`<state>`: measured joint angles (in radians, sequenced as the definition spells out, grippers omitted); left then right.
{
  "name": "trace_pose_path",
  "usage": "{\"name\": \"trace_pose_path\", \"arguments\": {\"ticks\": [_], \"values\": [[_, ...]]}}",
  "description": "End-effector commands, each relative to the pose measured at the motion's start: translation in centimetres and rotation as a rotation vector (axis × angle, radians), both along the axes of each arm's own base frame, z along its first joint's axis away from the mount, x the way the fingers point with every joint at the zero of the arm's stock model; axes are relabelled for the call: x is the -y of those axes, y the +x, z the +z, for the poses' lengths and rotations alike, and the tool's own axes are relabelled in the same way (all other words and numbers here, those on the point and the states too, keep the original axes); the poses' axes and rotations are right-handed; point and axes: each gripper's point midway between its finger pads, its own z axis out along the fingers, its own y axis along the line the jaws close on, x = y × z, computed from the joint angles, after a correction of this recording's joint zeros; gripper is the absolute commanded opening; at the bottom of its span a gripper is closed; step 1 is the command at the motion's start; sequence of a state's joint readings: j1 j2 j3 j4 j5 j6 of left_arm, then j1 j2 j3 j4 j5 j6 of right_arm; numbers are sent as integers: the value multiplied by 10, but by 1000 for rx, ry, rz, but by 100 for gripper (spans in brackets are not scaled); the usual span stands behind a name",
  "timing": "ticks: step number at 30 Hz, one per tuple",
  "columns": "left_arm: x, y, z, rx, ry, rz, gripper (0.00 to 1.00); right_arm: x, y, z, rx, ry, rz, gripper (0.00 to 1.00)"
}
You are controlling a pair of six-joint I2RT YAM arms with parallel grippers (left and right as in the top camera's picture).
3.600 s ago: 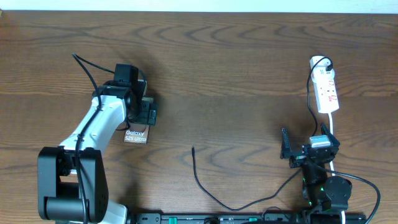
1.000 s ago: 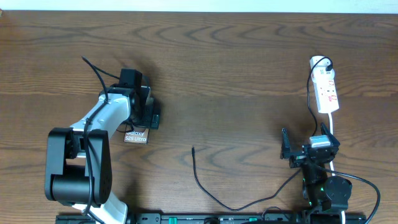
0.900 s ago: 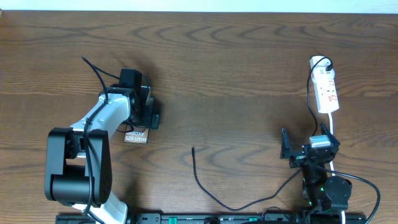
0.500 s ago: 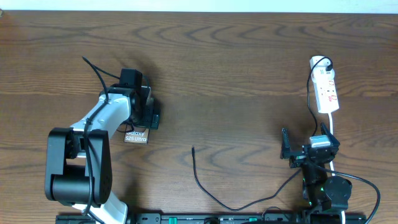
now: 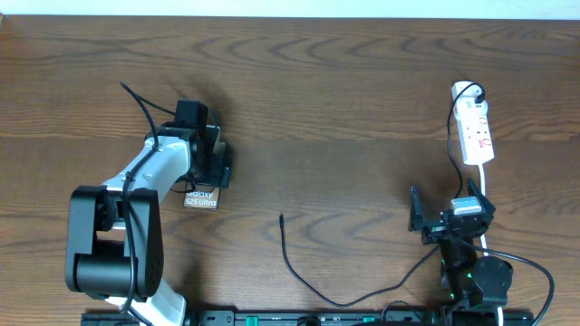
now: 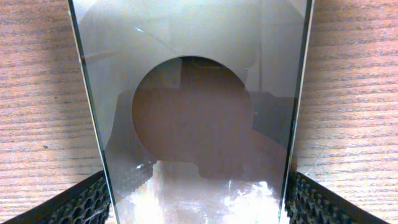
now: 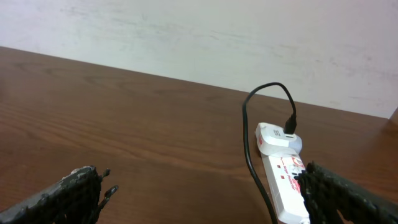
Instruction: Plug charger to phone and switch on socket
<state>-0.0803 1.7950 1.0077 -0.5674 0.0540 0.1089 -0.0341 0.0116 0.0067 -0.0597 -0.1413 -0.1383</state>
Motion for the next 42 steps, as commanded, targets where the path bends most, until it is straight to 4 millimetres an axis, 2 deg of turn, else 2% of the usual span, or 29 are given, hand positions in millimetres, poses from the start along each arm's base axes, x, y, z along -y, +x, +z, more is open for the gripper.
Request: {"name": "trace_pose_path", "arguments": {"ticks": [1,36,42], "values": [[-15,-18,-18,-66,76,1,86,-1,0,-1,-3,11,3,99],[-15,-18,-18,-66,76,1,79,-1,0,-1,-3,11,3,99],[-15,-18,-18,-66,76,1,62,-1,0,-1,-3,10,3,99]]}}
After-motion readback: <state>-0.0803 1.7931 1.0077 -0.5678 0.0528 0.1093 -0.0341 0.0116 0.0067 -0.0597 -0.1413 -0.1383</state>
